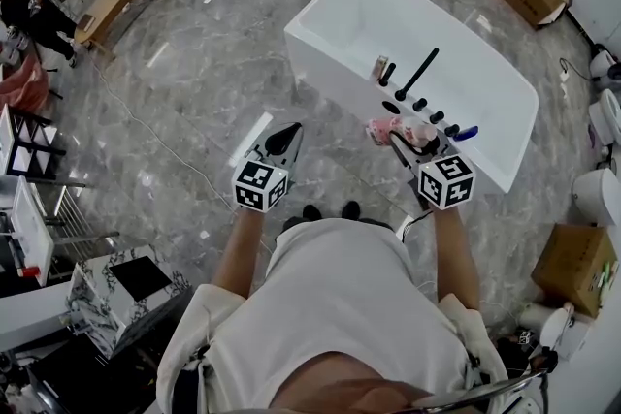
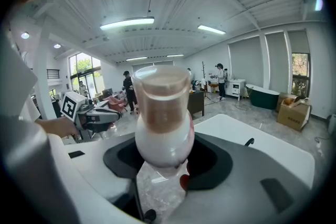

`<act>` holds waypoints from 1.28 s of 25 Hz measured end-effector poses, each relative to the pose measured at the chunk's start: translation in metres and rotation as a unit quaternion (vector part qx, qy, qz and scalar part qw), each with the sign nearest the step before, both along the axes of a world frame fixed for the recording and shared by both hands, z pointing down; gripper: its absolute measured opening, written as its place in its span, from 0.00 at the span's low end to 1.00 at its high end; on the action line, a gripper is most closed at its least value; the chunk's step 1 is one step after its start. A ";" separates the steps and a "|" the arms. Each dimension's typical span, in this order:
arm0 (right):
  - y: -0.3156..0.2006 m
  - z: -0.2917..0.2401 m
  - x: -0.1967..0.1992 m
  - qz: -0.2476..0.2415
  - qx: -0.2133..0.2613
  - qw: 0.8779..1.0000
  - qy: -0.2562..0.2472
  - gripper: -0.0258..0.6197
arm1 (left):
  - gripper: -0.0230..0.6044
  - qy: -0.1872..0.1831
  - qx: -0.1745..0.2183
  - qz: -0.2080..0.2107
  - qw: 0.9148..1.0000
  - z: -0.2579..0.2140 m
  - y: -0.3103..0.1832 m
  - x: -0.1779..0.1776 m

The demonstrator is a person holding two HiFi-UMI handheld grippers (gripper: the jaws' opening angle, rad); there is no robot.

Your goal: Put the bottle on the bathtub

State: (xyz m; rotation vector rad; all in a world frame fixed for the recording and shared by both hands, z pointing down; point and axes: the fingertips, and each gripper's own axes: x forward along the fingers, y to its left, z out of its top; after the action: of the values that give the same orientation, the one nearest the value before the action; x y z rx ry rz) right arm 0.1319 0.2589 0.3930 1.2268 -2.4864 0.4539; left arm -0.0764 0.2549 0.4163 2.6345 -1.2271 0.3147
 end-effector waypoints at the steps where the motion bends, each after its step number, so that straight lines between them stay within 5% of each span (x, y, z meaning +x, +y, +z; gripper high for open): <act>1: 0.001 -0.001 -0.001 0.002 0.001 1.000 -0.001 0.40 | 0.05 0.000 -0.001 0.001 1.000 0.001 0.000 -0.002; 32: -0.013 0.000 -0.041 0.023 0.017 1.000 0.001 0.40 | 0.05 0.002 -0.005 0.003 1.000 0.012 -0.011 -0.053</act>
State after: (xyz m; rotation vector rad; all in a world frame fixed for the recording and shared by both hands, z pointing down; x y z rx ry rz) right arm 0.0908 0.2463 0.3932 1.2996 -2.4792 0.4227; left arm -0.1298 0.2435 0.4282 2.6306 -1.2140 0.3163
